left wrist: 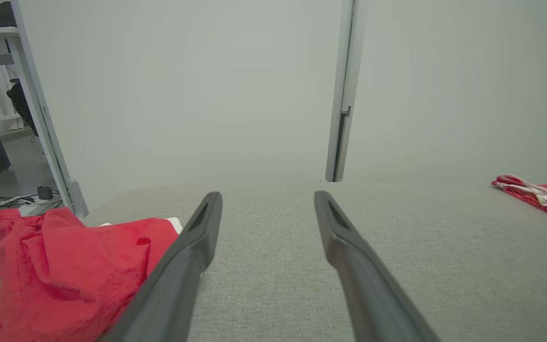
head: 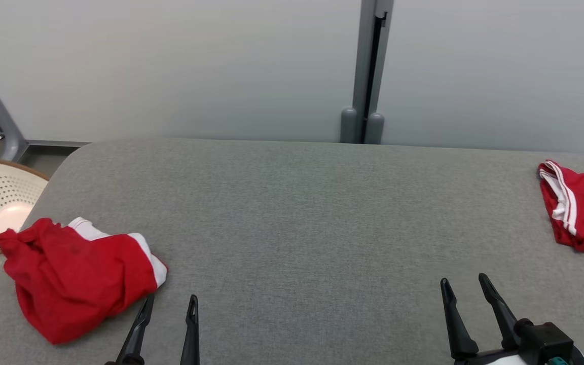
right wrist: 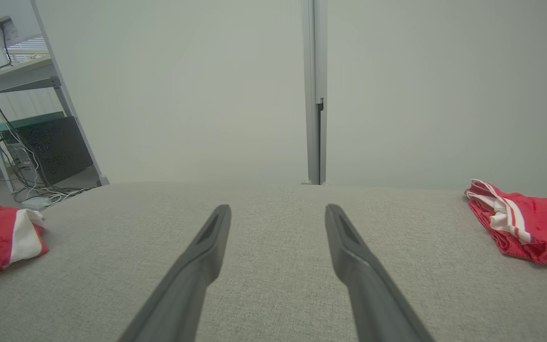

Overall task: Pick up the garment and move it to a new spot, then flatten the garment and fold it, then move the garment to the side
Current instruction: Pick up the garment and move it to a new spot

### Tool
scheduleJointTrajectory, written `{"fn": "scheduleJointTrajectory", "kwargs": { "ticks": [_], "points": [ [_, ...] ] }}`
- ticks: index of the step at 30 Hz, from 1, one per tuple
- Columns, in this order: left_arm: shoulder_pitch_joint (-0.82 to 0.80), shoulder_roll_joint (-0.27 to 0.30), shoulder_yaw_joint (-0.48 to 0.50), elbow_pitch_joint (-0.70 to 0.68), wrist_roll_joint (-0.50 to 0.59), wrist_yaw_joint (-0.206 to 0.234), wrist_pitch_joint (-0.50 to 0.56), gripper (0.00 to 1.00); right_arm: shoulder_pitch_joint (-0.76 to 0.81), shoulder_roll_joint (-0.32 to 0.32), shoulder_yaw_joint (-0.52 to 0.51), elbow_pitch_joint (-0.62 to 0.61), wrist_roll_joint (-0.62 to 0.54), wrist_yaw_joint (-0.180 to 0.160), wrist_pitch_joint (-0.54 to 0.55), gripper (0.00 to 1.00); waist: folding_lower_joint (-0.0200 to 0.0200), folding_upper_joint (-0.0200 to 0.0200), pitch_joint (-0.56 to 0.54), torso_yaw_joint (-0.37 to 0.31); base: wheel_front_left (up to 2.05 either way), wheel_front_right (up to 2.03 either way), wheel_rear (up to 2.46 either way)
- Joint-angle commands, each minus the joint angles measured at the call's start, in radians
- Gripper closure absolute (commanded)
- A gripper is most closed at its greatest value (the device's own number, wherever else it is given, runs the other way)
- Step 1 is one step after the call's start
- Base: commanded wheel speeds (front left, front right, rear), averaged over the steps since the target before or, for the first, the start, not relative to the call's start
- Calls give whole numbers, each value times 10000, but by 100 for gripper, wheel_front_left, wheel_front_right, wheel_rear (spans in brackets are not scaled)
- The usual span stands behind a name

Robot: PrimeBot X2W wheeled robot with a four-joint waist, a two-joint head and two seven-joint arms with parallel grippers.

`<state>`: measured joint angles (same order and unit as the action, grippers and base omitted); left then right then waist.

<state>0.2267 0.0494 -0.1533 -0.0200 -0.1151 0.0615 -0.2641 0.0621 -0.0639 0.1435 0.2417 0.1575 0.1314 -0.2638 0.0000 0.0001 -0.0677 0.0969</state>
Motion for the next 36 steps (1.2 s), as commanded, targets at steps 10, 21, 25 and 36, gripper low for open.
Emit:
{"fn": "scheduleJointTrajectory", "kwargs": {
  "ticks": [10, 21, 25, 36],
  "points": [
    [151, 28, 84, 43, 198, -107, 0, 0, 92, 49, 235, 91, 247, -14, -10, 0, 0, -1, -135, 2111, 0, 0, 0],
    [475, 24, 397, -111, 198, -119, 0, 0, -4, 100, 554, 215, 352, -14, -10, 0, 0, -1, -85, 3553, 0, 0, 0],
    [462, 25, 436, -188, 136, -60, 0, 0, -170, 107, 672, 271, 356, -14, -10, 0, 0, -1, 42, 3668, 0, 0, 0],
    [-2031, 38, 1225, 529, 339, -830, 2, 0, -743, -670, 449, 70, -47, -14, -8, 0, 0, -1, 1992, 3452, 0, 0, 0]
  ]
}}
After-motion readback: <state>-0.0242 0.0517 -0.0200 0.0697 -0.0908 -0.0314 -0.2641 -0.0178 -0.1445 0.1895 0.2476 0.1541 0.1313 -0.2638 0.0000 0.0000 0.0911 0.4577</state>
